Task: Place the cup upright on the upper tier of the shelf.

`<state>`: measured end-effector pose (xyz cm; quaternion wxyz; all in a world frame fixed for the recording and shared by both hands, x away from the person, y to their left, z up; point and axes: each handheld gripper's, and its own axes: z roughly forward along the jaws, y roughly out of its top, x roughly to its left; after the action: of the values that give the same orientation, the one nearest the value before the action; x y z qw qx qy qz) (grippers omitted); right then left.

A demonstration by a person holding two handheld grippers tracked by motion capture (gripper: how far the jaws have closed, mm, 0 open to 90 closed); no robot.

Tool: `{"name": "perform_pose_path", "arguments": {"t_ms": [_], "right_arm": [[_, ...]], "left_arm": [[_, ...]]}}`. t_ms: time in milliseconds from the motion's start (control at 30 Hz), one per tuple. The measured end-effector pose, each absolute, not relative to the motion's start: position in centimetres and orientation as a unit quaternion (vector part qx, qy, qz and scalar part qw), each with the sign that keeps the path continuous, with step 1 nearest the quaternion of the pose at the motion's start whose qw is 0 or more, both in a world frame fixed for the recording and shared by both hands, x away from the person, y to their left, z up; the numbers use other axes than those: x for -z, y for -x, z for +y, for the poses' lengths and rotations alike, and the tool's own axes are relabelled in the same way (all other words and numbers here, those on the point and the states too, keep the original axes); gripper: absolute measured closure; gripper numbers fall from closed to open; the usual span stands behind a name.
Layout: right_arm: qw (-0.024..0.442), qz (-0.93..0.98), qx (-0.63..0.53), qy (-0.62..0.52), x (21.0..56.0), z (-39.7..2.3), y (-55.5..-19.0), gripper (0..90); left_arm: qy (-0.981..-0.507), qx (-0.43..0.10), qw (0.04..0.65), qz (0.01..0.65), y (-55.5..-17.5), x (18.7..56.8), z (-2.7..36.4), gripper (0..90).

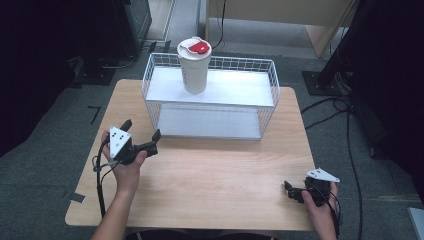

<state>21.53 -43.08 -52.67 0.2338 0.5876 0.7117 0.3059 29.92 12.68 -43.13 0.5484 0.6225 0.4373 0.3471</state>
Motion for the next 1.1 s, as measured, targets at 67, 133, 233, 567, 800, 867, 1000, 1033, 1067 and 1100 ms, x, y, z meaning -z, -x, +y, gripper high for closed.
{"name": "perform_pose_path", "arguments": {"t_ms": [67, 133, 233, 567, 800, 867, 1000, 1033, 1067, 1100], "right_arm": [[0.234, 0.712, -0.306, -0.588, 52.7, -43.1, -21.5, 0.0], [0.234, 0.711, -0.306, -0.588, 52.7, -43.1, -21.5, 0.0], [0.233, 0.711, -0.306, -0.589, 52.7, -43.0, -21.5, 0.0], [0.234, 0.712, -0.305, -0.588, 52.7, -43.1, -21.5, 0.0], [0.233, 0.711, -0.305, -0.589, 52.7, -43.1, -21.5, 0.0], [0.233, 0.711, -0.305, -0.589, 52.7, -43.1, -21.5, 0.0], [0.233, 0.711, -0.305, -0.589, 52.7, -43.1, -21.5, 0.0], [0.233, 0.711, -0.305, -0.588, 52.7, -43.1, -21.5, 0.0], [0.233, 0.711, -0.305, -0.589, 52.7, -43.1, -21.5, 0.0], [0.234, 0.711, -0.305, -0.588, 52.7, -43.1, -21.5, 0.0]], "left_arm": [[-0.624, -0.345, 0.541, 0.446, -29.4, 44.0, 13.5, 0.0], [-0.628, -0.340, 0.536, 0.450, -29.1, 44.6, 14.0, 0.0], [-0.633, -0.337, 0.529, 0.454, -28.6, 45.4, 14.7, 0.0], [-0.646, -0.324, 0.502, 0.475, -27.0, 47.7, 17.3, 0.0], [-0.654, -0.307, 0.484, 0.494, -25.6, 49.1, 19.6, 0.0], [-0.659, -0.306, 0.473, 0.498, -25.4, 49.5, 20.2, 0.0], [-0.671, -0.300, 0.447, 0.510, -25.0, 50.3, 21.3, 0.0], [-0.675, -0.299, 0.437, 0.513, -24.9, 50.5, 21.5, 0.0], [-0.679, -0.298, 0.432, 0.514, -24.9, 50.6, 21.7, 0.0], [-0.684, -0.297, 0.425, 0.513, -24.8, 50.6, 21.8, 0.0]]}}
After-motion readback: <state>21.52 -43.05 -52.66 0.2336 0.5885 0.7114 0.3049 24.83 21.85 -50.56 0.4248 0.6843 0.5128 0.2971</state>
